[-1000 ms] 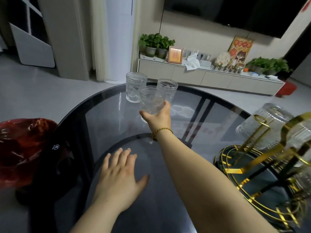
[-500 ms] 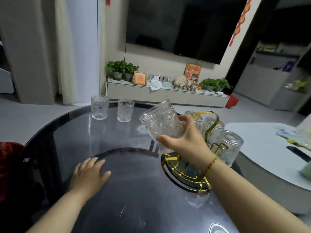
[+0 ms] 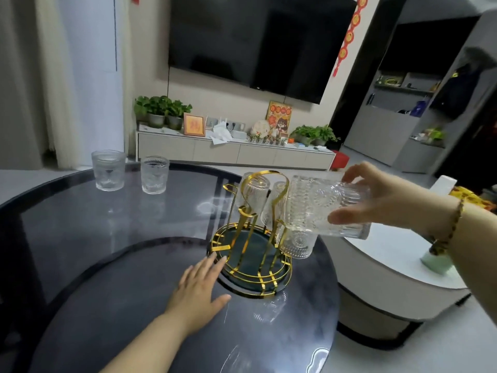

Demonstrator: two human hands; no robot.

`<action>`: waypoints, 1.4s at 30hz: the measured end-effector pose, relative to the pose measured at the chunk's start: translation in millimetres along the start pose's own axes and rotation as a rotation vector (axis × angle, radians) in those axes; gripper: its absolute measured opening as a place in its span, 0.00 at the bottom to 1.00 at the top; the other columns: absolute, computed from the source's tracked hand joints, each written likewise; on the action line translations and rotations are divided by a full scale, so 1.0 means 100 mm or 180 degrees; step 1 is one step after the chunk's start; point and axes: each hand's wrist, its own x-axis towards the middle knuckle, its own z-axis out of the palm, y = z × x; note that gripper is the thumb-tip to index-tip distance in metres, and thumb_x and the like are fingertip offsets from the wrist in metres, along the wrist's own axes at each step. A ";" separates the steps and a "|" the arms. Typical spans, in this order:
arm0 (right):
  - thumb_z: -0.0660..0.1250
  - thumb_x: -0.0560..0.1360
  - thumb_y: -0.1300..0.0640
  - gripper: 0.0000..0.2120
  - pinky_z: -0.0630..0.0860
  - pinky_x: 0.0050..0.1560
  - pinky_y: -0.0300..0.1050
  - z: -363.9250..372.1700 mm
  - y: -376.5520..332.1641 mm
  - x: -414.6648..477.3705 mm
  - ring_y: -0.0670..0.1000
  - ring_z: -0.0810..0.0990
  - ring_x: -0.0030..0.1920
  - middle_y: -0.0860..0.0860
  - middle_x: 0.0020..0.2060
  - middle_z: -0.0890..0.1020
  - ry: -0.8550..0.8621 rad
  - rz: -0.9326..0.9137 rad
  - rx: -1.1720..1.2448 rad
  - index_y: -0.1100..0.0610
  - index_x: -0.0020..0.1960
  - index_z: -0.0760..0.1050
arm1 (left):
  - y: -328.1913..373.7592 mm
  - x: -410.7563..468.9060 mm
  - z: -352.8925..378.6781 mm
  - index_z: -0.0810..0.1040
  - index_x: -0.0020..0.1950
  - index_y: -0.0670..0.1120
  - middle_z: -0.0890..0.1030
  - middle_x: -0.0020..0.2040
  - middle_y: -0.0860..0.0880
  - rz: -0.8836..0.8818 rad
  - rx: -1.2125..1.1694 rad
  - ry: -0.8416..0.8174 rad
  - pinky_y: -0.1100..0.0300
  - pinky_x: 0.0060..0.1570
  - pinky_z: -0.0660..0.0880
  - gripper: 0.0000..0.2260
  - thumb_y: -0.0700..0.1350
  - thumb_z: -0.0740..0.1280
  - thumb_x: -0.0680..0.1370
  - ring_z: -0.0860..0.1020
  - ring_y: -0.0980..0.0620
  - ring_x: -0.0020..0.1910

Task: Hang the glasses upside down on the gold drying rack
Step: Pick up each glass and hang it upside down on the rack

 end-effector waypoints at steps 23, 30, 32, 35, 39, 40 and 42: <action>0.74 0.60 0.48 0.40 0.65 0.49 0.41 0.47 -0.06 0.80 0.49 0.67 0.49 0.54 0.61 0.71 -0.0691 -0.0449 -0.1321 0.55 0.63 0.57 | -0.07 0.16 0.12 0.44 0.73 0.51 0.44 0.76 0.52 -0.0072 -0.0165 0.0435 0.57 0.72 0.39 0.28 0.57 0.53 0.78 0.45 0.54 0.75; 0.74 0.60 0.49 0.38 0.69 0.58 0.47 0.73 0.00 0.86 0.54 0.69 0.57 0.56 0.62 0.71 -0.0826 -0.0563 -0.1340 0.56 0.63 0.58 | -0.07 0.17 0.12 0.45 0.73 0.51 0.45 0.76 0.53 -0.0077 -0.0197 0.0461 0.56 0.72 0.40 0.28 0.56 0.53 0.78 0.46 0.54 0.75; 0.73 0.61 0.49 0.38 0.68 0.60 0.49 0.79 0.02 0.86 0.55 0.67 0.60 0.55 0.62 0.70 -0.0866 -0.0579 -0.1405 0.56 0.64 0.58 | -0.07 0.17 0.11 0.46 0.73 0.51 0.45 0.76 0.52 -0.0061 -0.0202 0.0453 0.56 0.72 0.40 0.27 0.56 0.53 0.78 0.46 0.54 0.75; 0.73 0.61 0.48 0.39 0.67 0.62 0.52 0.82 0.03 0.85 0.55 0.64 0.61 0.56 0.63 0.69 -0.0926 -0.0595 -0.1485 0.56 0.64 0.57 | -0.06 0.17 0.11 0.46 0.73 0.51 0.45 0.76 0.53 -0.0058 -0.0246 0.0455 0.56 0.73 0.40 0.27 0.56 0.54 0.78 0.46 0.54 0.75; 0.73 0.61 0.48 0.38 0.66 0.62 0.51 0.85 0.02 0.84 0.55 0.64 0.60 0.55 0.63 0.70 -0.0962 -0.0615 -0.1523 0.55 0.64 0.57 | -0.06 0.16 0.09 0.47 0.73 0.50 0.45 0.76 0.52 -0.0047 -0.0257 0.0442 0.56 0.73 0.40 0.27 0.55 0.54 0.78 0.46 0.54 0.75; 0.73 0.61 0.48 0.38 0.67 0.61 0.50 0.85 0.01 0.84 0.55 0.65 0.60 0.55 0.62 0.70 -0.0961 -0.0623 -0.1526 0.55 0.65 0.57 | -0.06 0.16 0.09 0.47 0.73 0.50 0.45 0.76 0.52 -0.0049 -0.0256 0.0440 0.56 0.73 0.40 0.27 0.55 0.54 0.78 0.46 0.54 0.75; 0.73 0.62 0.48 0.39 0.67 0.61 0.50 0.85 0.01 0.85 0.54 0.65 0.60 0.55 0.63 0.70 -0.0968 -0.0635 -0.1528 0.55 0.65 0.57 | -0.06 0.16 0.08 0.47 0.73 0.50 0.45 0.76 0.52 -0.0058 -0.0248 0.0439 0.56 0.73 0.40 0.27 0.55 0.54 0.78 0.46 0.54 0.75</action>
